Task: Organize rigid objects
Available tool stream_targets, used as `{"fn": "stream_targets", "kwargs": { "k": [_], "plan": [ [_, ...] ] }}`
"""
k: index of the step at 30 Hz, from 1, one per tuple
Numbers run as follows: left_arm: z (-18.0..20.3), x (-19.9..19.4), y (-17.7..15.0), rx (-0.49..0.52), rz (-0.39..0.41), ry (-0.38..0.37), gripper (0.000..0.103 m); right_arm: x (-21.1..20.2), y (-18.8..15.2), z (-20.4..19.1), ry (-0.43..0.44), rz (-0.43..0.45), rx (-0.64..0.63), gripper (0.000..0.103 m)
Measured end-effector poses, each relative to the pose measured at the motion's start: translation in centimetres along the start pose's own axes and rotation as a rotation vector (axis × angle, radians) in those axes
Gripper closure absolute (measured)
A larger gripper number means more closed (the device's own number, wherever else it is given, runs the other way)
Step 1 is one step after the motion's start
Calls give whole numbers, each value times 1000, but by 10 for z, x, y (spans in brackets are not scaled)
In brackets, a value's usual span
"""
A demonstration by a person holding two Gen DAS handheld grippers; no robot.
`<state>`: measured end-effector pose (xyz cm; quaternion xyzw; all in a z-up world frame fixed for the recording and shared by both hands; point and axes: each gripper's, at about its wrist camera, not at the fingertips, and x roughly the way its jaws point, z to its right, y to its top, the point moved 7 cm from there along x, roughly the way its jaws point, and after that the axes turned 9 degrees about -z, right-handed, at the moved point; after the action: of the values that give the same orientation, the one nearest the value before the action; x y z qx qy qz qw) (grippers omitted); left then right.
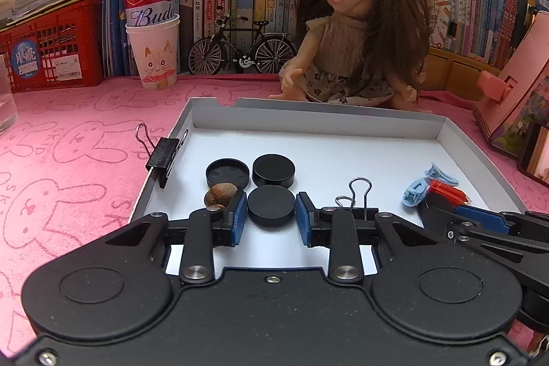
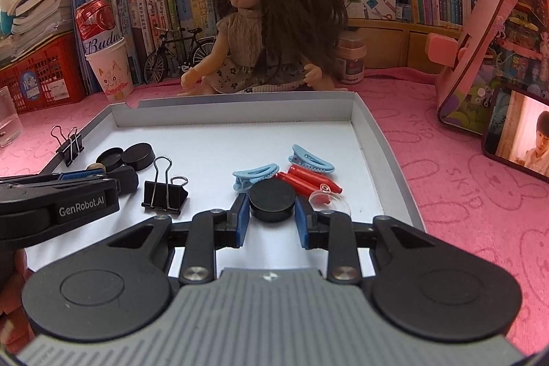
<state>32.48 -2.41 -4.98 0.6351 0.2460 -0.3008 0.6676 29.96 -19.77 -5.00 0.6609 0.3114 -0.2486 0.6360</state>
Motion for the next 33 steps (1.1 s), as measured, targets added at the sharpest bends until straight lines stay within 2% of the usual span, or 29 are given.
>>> {"fn": "stream_targets", "kwargs": {
  "k": [8, 10, 12, 13, 16, 20, 23, 28, 33],
  "plan": [
    [0, -3, -1, 8, 0, 2, 73, -2, 1, 0, 10, 2, 15, 65],
    [1, -6, -3, 6, 2, -5, 67, -5, 1, 0, 14, 13, 15, 64],
    [2, -11, -3, 7, 11, -12, 60, -9, 1, -1, 15, 22, 13, 56],
    [2, -14, -4, 11, 17, -13, 59, -12, 2, -1, 16, 27, 12, 50],
    [5, -25, -4, 28, 34, -14, 54, -19, 2, -3, 13, 41, 14, 46],
    [7, -39, -5, 38, 58, -17, 48, -29, 1, -5, 3, 70, 15, 32],
    [7, -49, -7, 45, 72, -20, 45, -38, -2, -4, 8, 96, 28, 26],
    [5, -67, -12, 44, 92, -29, 37, -52, -5, -1, 2, 125, 29, 21],
    [1, -83, -16, 46, 110, -18, 22, -60, -10, 3, 0, 130, 40, 17]
  ]
}}
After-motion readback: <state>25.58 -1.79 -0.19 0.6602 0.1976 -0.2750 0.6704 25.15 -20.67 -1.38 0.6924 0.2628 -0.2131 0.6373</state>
